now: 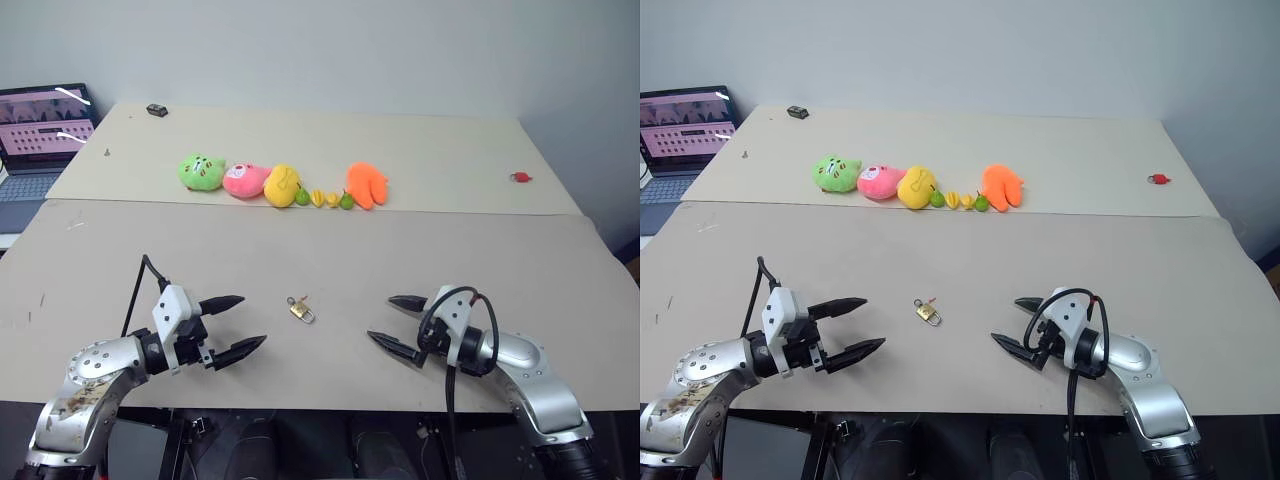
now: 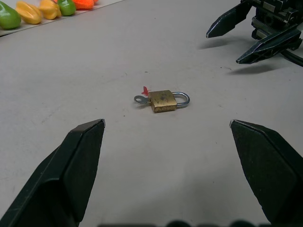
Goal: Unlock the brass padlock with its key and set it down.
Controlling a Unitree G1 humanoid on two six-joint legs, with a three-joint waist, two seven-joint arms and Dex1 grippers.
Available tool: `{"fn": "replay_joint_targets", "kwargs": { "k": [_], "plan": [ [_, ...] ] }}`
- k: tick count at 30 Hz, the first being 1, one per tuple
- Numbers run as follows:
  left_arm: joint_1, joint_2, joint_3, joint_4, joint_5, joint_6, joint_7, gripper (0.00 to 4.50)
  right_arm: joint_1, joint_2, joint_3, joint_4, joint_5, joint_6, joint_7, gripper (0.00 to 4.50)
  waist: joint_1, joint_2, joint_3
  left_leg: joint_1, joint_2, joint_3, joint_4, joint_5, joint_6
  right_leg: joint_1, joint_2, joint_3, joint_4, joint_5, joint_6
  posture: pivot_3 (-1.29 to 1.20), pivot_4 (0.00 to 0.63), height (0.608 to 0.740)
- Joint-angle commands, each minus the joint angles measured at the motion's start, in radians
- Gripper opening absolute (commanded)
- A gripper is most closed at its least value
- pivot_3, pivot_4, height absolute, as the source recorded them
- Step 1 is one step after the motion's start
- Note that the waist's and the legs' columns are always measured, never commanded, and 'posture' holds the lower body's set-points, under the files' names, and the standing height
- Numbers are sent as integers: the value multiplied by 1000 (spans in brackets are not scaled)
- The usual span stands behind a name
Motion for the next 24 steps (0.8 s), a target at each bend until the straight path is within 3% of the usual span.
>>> {"fn": "replay_joint_targets", "kwargs": {
  "k": [1,6,14,18,24],
  "plan": [
    [-40,25,-24,23,-1,-42,-71,4499,-1,-12,0,-63,11,-9,5,4489,0,0,0,0,0,0,0,0,0,0,0,0,0,0,0,0,150,717],
    [-138,86,-60,144,14,-141,-254,4499,-8,-47,108,-106,65,129,104,4489,2,0,0,0,0,-1,0,0,0,0,0,-1,0,-1,-2,0,150,717],
    [-176,165,-38,330,32,-265,-413,4499,-105,-9,177,-39,20,92,112,4489,-1,0,0,0,1,-1,0,0,0,0,1,-2,1,-1,-1,0,150,717],
    [-172,202,-27,397,48,-293,-445,4499,-197,112,224,52,-35,41,39,4489,-2,-1,0,0,1,-1,0,0,0,-1,1,-2,1,0,-1,0,150,717],
    [-161,178,-45,340,38,-272,-413,4499,-220,192,269,117,-94,-23,-11,4489,5,-1,0,-3,1,-2,0,0,0,-1,0,-3,1,0,0,0,150,717]
  ]
}}
